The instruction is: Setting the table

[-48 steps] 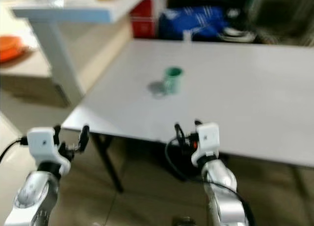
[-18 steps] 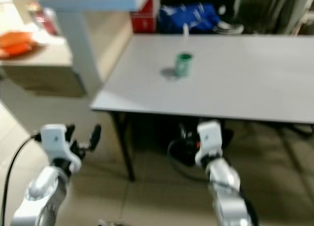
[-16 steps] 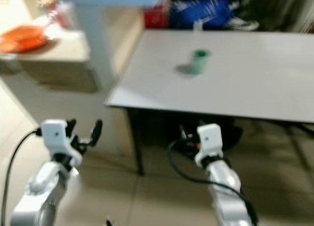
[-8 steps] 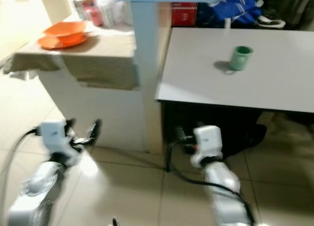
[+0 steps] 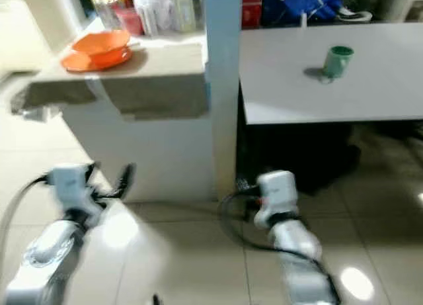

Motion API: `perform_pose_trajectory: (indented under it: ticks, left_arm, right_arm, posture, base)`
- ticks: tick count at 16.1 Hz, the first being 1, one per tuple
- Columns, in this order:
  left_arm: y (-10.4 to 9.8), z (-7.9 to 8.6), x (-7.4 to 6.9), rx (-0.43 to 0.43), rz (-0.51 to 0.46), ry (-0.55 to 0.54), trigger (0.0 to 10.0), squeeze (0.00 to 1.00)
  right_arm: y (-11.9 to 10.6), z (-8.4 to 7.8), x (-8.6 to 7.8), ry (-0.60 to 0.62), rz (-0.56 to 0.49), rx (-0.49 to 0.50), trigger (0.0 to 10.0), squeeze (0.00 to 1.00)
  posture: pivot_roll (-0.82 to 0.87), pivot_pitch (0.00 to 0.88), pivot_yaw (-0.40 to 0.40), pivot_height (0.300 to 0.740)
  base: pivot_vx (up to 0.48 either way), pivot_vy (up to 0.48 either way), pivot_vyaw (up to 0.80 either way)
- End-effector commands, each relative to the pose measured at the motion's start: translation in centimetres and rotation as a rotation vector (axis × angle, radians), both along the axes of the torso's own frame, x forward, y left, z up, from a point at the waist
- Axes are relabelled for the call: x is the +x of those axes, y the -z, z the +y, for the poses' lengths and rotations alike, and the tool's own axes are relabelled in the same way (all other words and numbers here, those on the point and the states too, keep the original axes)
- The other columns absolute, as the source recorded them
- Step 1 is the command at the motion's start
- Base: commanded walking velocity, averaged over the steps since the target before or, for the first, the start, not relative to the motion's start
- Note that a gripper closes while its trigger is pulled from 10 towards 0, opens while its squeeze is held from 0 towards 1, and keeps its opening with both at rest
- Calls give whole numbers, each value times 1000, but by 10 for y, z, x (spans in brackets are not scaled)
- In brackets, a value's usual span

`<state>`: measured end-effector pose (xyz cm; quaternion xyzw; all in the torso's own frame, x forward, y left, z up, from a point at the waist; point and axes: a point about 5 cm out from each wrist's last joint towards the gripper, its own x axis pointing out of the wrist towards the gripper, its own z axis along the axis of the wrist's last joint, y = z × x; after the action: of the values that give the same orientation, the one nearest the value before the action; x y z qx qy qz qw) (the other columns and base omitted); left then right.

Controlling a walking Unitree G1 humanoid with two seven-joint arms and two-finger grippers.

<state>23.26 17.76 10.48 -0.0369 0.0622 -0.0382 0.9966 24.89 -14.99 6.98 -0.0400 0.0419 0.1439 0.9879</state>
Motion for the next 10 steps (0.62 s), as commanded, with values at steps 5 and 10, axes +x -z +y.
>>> perform_pose_trajectory:
  ticks: [5, 10]
  left_arm:
    - [-6, -1, 4, 4, -19, -2, 10000, 0]
    - [-6, 0, 9, 58, -29, -25, 10000, 0]
  right_arm:
    - [-1, -6, 2, 15, -15, -19, 10000, 0]
    - [-1, -5, 2, 17, -16, -22, 10000, 0]
  posture:
    - [-134, 0, 103, 740]
    - [-138, 0, 104, 740]
  base:
    - [0, 480, 0]
    - [0, 442, 0]
